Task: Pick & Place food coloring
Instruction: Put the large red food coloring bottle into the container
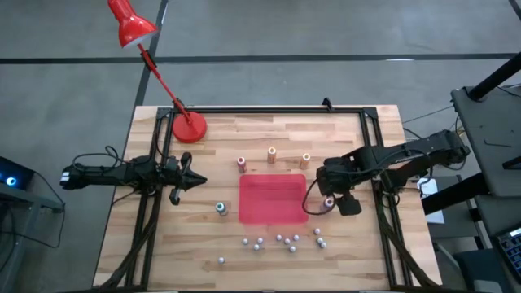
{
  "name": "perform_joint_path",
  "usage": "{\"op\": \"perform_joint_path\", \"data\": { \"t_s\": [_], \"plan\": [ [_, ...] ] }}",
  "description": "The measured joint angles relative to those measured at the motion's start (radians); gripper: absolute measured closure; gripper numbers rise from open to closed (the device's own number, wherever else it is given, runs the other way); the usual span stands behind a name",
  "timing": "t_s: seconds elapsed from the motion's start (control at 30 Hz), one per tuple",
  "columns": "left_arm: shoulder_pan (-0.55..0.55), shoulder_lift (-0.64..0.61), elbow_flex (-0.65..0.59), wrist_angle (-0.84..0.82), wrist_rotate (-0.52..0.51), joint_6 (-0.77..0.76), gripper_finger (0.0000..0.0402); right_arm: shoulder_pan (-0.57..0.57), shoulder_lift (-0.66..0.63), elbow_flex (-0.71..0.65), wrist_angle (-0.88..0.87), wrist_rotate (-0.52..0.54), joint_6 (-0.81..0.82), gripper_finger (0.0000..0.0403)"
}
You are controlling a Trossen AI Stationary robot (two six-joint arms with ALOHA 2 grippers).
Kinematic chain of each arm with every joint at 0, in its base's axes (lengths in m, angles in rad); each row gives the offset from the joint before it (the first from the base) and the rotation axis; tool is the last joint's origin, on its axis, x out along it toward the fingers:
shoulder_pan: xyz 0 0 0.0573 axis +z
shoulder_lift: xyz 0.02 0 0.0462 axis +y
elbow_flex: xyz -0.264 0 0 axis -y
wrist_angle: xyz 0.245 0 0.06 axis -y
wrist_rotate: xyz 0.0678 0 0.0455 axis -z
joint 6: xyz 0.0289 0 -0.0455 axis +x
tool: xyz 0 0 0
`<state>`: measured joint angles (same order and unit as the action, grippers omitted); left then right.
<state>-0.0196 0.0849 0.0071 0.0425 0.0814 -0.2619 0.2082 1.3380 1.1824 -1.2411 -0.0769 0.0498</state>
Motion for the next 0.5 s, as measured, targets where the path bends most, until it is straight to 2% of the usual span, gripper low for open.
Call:
{"op": "perform_joint_path", "data": {
  "t_s": [0.5],
  "plan": [
    [0.000, 0.000, 0.000, 0.000, 0.000, 0.000, 0.0402, 0.000, 0.001, -0.125, 0.102, -0.002, -0.066, 0.0150]
  ]
}}
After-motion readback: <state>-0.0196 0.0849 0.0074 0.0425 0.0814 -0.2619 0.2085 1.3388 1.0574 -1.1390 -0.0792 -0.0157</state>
